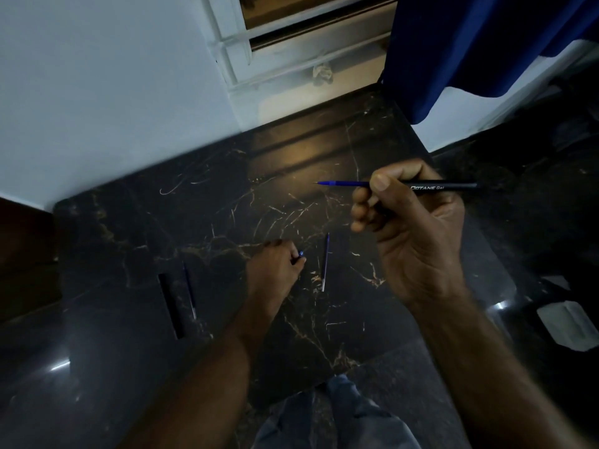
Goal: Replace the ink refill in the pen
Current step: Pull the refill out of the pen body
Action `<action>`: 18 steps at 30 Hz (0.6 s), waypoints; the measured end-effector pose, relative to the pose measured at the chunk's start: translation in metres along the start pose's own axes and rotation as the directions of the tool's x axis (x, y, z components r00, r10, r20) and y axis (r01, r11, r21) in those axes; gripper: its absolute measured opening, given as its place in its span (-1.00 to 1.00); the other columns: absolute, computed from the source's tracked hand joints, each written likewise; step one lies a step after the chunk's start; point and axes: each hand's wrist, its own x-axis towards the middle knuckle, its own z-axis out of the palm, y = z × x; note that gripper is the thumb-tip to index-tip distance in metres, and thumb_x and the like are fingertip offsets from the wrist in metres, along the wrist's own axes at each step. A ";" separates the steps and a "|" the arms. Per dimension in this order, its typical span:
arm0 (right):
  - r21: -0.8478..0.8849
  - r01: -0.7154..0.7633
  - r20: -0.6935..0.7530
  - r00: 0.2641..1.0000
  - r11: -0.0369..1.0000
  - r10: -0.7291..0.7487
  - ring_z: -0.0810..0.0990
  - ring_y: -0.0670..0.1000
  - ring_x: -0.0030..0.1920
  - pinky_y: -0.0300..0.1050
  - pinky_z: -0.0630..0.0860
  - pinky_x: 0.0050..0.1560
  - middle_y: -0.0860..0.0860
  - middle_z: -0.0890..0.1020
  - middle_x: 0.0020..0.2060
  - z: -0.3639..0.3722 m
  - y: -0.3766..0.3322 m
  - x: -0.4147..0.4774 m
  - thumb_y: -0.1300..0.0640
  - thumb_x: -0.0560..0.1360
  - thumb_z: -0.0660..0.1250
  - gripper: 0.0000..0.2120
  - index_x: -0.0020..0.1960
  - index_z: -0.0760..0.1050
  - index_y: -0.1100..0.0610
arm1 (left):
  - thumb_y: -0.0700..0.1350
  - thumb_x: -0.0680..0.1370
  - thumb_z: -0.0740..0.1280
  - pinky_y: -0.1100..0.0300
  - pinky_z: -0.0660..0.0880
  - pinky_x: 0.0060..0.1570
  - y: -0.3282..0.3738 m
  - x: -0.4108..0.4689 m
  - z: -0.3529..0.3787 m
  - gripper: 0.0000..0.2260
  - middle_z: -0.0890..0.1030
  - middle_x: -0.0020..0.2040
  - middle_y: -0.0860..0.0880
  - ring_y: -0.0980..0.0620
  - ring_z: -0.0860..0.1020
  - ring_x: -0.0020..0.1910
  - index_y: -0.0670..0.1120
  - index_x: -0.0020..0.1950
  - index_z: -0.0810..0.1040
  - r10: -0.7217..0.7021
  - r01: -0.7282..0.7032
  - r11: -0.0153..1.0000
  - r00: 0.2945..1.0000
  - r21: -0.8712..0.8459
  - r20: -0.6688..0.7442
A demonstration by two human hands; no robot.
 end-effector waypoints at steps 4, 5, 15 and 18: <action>0.000 -0.007 0.010 1.000 1.000 0.007 0.66 0.04 -0.31 -0.13 0.59 -0.33 0.11 0.68 -0.27 0.001 0.003 0.001 0.34 0.55 0.34 -0.97 -0.07 0.51 0.26 | 0.19 0.58 0.42 0.18 0.43 -0.19 -0.001 -0.004 0.001 -0.81 0.65 -0.04 0.12 0.12 0.59 -0.08 0.10 0.01 0.60 -0.016 0.015 1.000 1.000 -0.015 -0.019; -0.002 -0.009 0.012 1.000 1.000 0.009 0.66 0.04 -0.31 -0.13 0.59 -0.33 0.11 0.68 -0.27 0.001 0.003 0.001 0.34 0.55 0.33 -0.96 -0.07 0.52 0.25 | 0.19 0.58 0.43 0.17 0.46 -0.18 -0.002 -0.005 0.002 -0.80 0.65 -0.02 0.12 0.11 0.60 -0.07 0.09 0.02 0.60 -0.014 0.014 1.000 0.999 -0.024 -0.029; -0.002 -0.019 0.004 1.000 1.000 0.019 0.66 0.04 -0.32 -0.12 0.58 -0.34 0.11 0.68 -0.27 0.001 0.007 0.001 0.33 0.55 0.35 -0.95 -0.08 0.53 0.23 | 0.18 0.56 0.46 0.11 0.62 -0.06 -0.003 -0.010 0.002 -0.73 0.63 0.09 0.08 0.10 0.62 0.00 0.06 0.15 0.60 0.010 -0.014 0.997 0.998 -0.072 -0.058; 0.000 -0.022 0.000 1.000 1.000 0.022 0.66 0.05 -0.32 -0.12 0.58 -0.34 0.12 0.67 -0.27 0.001 0.008 0.002 0.33 0.54 0.35 -0.94 -0.09 0.54 0.22 | 0.17 0.54 0.48 0.10 0.65 -0.06 -0.003 -0.010 0.002 -0.71 0.63 0.11 0.07 0.10 0.63 -0.01 0.06 0.16 0.58 0.014 -0.020 0.996 0.997 -0.084 -0.070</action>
